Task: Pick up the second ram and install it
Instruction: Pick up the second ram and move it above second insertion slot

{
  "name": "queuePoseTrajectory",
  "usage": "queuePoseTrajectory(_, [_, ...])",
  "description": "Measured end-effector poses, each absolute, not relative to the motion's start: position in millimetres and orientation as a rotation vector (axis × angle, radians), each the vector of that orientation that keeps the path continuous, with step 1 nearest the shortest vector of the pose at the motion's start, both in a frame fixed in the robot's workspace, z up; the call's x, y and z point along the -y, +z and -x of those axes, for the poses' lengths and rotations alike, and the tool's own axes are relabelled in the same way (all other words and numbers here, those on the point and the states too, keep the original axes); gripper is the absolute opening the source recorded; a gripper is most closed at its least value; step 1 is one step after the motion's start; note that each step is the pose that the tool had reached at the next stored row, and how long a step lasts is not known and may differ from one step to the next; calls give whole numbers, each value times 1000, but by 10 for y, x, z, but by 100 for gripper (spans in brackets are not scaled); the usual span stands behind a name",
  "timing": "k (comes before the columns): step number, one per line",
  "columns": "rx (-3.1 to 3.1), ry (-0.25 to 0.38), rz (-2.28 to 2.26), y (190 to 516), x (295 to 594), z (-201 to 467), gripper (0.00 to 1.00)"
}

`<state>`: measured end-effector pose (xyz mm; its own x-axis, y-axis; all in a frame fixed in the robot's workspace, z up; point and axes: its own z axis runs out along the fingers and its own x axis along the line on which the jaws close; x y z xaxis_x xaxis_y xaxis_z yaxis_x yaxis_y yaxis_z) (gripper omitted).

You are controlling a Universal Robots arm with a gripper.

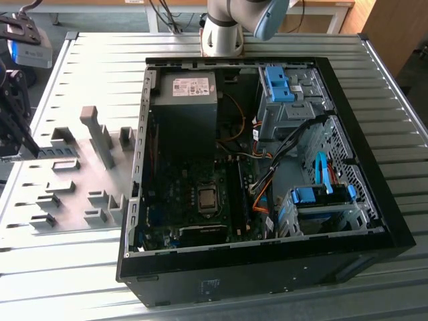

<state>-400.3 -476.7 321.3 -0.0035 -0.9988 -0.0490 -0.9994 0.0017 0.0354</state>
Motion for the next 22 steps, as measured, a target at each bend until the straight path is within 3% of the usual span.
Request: queuePoseTrajectory(22, [-2217,93,2210,3398,4767,4003,14])
